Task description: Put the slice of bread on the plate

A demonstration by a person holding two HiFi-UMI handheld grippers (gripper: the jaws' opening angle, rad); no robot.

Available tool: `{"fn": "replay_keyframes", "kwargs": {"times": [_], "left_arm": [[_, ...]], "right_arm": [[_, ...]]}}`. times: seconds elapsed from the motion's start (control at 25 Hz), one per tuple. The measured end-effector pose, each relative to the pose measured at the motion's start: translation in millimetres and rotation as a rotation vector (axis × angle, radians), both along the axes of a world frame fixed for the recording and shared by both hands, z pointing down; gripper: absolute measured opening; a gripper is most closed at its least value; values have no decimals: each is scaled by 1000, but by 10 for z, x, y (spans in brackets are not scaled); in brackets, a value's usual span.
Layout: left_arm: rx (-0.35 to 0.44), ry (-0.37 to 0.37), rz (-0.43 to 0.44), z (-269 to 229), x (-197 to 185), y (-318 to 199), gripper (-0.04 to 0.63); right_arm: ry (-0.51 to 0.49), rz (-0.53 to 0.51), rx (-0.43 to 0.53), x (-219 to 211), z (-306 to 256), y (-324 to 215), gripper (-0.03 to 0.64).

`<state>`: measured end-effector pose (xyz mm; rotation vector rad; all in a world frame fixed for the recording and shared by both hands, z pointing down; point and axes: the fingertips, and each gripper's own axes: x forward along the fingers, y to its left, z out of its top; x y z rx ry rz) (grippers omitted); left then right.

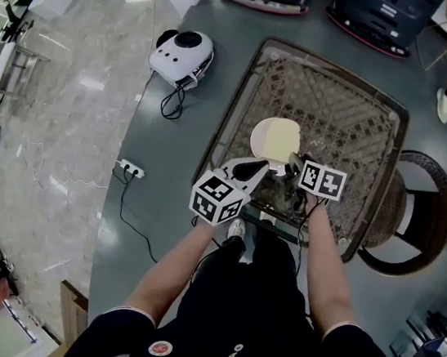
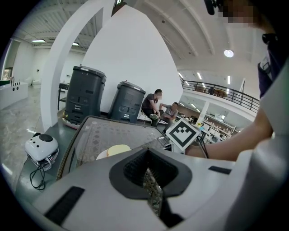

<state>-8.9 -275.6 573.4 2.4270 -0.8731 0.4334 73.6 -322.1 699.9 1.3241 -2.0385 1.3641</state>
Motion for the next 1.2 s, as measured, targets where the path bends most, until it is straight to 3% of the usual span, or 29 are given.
{"fn": "replay_keyframes", "kwargs": {"times": [0.24,0.6,0.88,1.2], "left_arm": [[35,31,8,-207,30,-49,6],[94,66,30,-588,47,-40,6],[141,104,37,-906,21,13,6],[206,141,63,-1311,45,111,6]], "right_arm": [[40,-94,160,-19,-494,10,159],[-1,-145,416,-200,-1407,65,8],[-19,-150,582,-245,-2022,187,6],[-28,-179,687,-385,-2472,422,6]]}}
